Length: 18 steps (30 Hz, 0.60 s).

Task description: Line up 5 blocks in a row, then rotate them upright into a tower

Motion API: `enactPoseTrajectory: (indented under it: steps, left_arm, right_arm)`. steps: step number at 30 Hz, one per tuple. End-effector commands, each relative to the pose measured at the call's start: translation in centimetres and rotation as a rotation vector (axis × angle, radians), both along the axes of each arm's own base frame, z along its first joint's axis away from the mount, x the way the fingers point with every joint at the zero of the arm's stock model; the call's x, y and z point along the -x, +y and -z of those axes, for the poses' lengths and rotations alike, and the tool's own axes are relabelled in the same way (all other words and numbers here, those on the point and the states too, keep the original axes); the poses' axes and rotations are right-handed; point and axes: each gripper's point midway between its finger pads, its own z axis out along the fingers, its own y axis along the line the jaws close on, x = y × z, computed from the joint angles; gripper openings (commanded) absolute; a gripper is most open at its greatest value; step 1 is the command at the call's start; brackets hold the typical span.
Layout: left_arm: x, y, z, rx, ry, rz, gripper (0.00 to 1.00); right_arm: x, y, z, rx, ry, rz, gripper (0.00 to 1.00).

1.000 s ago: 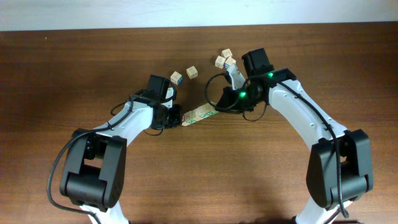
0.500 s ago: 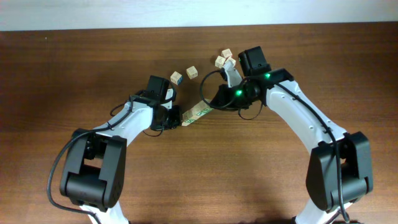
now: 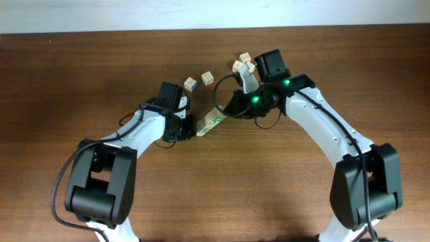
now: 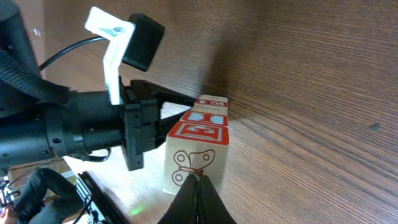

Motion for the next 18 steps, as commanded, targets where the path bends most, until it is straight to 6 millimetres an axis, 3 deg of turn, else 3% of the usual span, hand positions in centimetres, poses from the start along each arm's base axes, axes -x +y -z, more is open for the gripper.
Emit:
enactPoseTrajectory:
  steps: [1, 18]
  left_arm:
    - [1.20, -4.33, -1.25, 0.172, 0.028, 0.096, 0.00]
    - [1.34, -4.27, -1.20, 0.170, 0.035, 0.095, 0.00]
  right_arm:
    - [2.30, 2.33, 2.13, 0.017, 0.068, -0.058, 0.04]
    - [2.14, 3.18, 2.57, 0.029, 0.056, -0.053, 0.04]
